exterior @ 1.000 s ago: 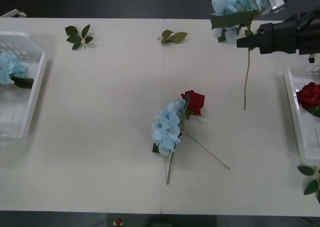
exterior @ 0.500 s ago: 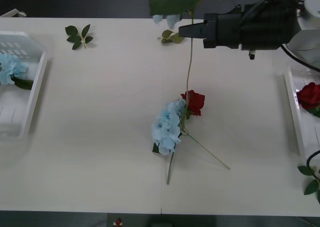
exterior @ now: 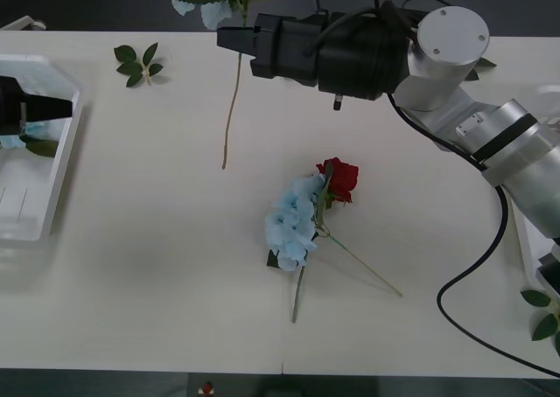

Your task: Put the red flowers into the right box and the blue flowers into the left box

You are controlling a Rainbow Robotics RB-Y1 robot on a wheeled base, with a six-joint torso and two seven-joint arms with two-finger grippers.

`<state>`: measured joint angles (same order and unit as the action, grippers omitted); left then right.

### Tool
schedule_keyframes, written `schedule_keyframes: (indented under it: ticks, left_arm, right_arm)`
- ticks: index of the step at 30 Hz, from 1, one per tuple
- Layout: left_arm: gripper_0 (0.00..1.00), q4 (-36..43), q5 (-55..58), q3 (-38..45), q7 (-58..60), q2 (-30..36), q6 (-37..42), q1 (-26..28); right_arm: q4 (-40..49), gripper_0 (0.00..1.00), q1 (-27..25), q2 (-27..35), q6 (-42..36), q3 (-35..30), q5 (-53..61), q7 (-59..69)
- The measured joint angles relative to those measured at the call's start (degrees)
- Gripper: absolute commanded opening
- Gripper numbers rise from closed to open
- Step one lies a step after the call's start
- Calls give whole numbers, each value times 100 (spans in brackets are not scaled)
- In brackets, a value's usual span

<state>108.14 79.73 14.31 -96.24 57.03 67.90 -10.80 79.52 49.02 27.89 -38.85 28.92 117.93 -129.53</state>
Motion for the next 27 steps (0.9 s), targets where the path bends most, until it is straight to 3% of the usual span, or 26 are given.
schedule_keyframes:
  ticks: [10,14,19,27]
  left_arm:
    - [100,42,1462,-1083,-2017,-1073,-815,811]
    - [100,42,1898,-1526,-2207,-1383,-969,813]
    - [100,41,2431,-1845,-3698,-1810,-1280,781]
    - [97,40,2728,-1859,-3770,-2369,-1531,377]
  right_arm:
    - [0,0,0,-408,16,5,-101,0]
    - [0,0,0,-418,18,94,-101,0]
    - [0,0,0,-418,17,253,-100,0]
    - [0,0,0,-418,-96,286,-79,0]
